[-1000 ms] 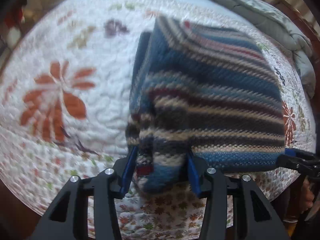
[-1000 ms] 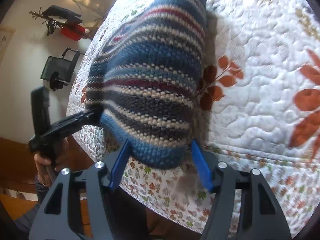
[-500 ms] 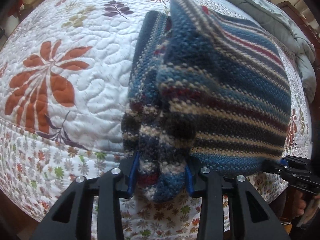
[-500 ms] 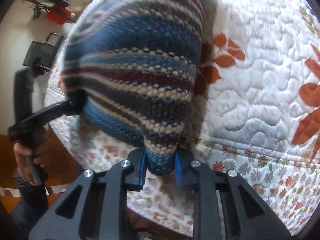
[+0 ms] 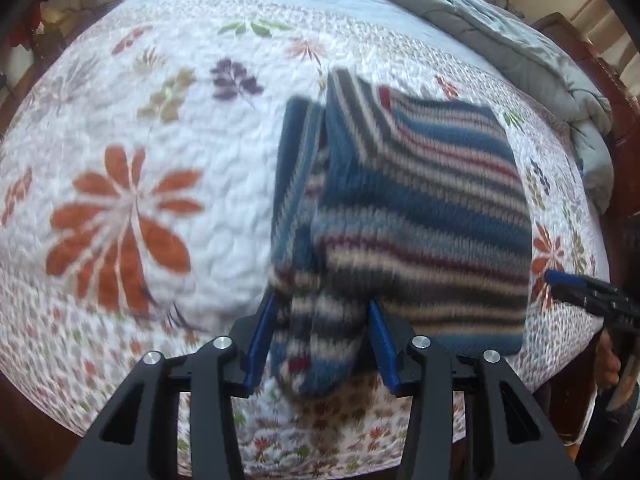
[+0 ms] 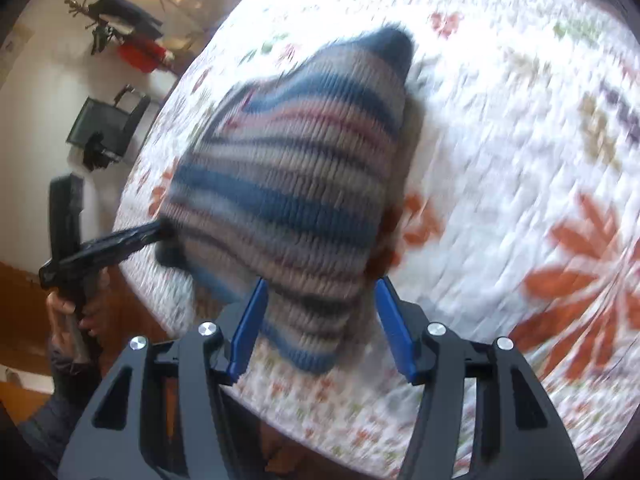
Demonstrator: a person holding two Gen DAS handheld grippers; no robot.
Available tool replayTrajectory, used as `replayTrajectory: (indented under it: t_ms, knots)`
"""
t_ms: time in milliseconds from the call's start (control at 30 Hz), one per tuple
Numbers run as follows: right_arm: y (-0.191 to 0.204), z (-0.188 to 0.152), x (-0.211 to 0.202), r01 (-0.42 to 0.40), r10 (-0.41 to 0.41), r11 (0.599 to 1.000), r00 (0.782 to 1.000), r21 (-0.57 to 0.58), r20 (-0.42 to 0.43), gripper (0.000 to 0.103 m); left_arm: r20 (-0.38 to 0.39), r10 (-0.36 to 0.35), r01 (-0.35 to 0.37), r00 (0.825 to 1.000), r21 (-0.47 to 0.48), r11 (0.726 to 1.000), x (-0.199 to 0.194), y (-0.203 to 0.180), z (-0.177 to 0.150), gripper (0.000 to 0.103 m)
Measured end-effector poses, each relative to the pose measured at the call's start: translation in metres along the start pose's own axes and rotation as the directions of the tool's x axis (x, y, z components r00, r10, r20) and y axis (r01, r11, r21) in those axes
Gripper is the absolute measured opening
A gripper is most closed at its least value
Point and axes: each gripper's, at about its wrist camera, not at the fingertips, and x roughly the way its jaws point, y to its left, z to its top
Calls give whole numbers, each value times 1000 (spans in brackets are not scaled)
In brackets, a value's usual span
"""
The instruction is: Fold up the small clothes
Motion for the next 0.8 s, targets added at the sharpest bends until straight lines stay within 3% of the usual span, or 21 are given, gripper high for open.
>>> replayTrajectory:
  t_ms: [100,267,367,633,667,767,800]
  knots:
    - [-11,26,1,26,-26,999,1000,20,9,51,-6,12,-12,1000,-32,999,-5,1,23,47]
    - [-26,55,26,35,-34,998,999,56,-18,49,59,56,-52,997,-80,995,-12,5,60,45]
    - [-25,66,38,12,-11,997,1000,76,-16,49,31,20,-17,999,-68,998,6,-8,83,45]
    - [-18,95,44,21,-21,998,1000,61,-8,49,-17,22,-22,1000,-20,1000,63,-29,131,47]
    - [-19,98,46,17,-17,998,1000,64,-11,49,-26,15,-16,1000,-15,1000,70,-33,133,46]
    - [-19,105,52,-2,3,997,1000,74,-11,49,-49,-1,0,999,-24,1000,80,-32,135,21]
    - [-18,106,53,-8,9,998,1000,69,-9,49,-43,2,-3,999,-33,999,78,-29,134,18]
